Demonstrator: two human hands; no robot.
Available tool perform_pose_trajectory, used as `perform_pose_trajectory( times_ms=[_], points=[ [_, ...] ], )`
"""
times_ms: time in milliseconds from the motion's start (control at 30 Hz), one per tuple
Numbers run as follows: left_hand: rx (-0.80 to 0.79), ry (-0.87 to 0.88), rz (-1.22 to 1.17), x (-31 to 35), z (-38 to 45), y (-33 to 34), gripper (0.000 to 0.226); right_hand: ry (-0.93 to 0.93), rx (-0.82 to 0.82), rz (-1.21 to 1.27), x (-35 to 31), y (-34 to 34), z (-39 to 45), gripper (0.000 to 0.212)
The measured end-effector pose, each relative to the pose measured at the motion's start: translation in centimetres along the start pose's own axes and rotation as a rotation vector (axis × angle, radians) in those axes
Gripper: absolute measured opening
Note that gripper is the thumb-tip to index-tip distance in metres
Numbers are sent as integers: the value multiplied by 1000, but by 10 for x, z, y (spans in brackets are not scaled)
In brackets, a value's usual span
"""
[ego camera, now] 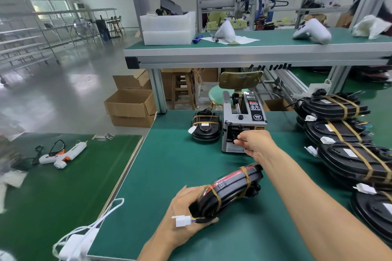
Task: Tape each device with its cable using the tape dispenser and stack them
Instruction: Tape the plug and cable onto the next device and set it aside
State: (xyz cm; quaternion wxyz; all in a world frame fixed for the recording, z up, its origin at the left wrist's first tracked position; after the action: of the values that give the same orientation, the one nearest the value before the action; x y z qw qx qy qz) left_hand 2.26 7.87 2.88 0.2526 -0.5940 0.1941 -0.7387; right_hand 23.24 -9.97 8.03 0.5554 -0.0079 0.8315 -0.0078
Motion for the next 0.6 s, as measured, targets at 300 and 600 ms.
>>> perform_pose_trajectory(
  times_ms=[300,600],
  points=[
    [2,9,-14,-3,1,2,69,92,-72,126,10,-1,5,18],
    [-86,-44,16,-28,-4,11,78,159,-59,220,16,-5,9,9]
  ],
)
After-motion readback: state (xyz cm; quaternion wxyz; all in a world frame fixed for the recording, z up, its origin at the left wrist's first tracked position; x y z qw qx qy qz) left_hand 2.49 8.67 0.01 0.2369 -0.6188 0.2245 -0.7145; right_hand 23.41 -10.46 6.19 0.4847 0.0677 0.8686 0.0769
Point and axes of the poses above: each hand's wrist, its own z-axis towards the middle knuckle, its own y-axis out of the palm, x = y × z, the point moved 8 cm from there along z, towards the middle knuckle, and after that the axes turned 2 degrees about -y, right-handed, at the moved point
